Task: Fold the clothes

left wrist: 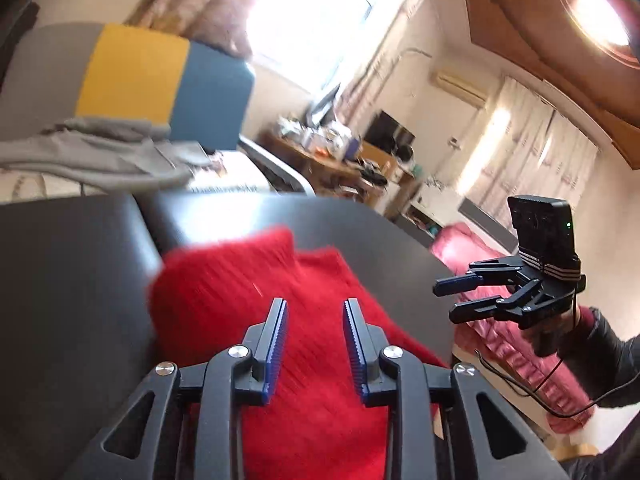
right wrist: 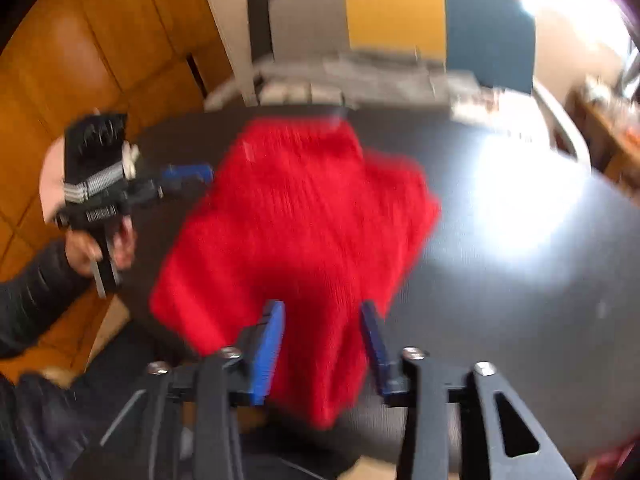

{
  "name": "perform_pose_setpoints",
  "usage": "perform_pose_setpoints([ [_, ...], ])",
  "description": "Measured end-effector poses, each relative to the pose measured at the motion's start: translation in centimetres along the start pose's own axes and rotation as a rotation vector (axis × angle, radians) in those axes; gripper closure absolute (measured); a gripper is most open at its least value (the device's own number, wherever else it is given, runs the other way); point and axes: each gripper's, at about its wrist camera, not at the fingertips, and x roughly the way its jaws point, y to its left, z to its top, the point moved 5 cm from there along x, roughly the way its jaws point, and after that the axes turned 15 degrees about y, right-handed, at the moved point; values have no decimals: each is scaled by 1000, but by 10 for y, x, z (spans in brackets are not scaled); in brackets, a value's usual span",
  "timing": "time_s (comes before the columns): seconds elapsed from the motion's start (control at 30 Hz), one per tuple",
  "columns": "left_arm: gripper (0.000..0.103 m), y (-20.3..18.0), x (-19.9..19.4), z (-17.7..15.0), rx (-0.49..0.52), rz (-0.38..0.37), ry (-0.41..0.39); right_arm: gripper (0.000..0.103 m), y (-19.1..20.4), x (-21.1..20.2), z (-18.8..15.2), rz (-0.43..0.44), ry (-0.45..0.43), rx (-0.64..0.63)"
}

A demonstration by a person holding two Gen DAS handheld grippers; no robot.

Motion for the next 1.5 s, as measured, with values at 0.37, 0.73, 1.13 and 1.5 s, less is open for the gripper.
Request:
perform_pose_setpoints([
  [0.37, 74, 38, 64, 31, 20, 124, 189, 50, 1, 109, 120, -79, 62, -26],
  [0.73, 76, 50, 97, 31, -90, 114, 273, 41, -28, 130, 75, -127, -89, 95],
  [1.13, 69, 23, 0, -7, -79, 187, 106, 38, -3, 68, 67, -37, -118, 47],
  [1.5, 65, 1, 33, -69, -92, 262, 263, 37, 36, 115, -21, -26, 141, 40],
])
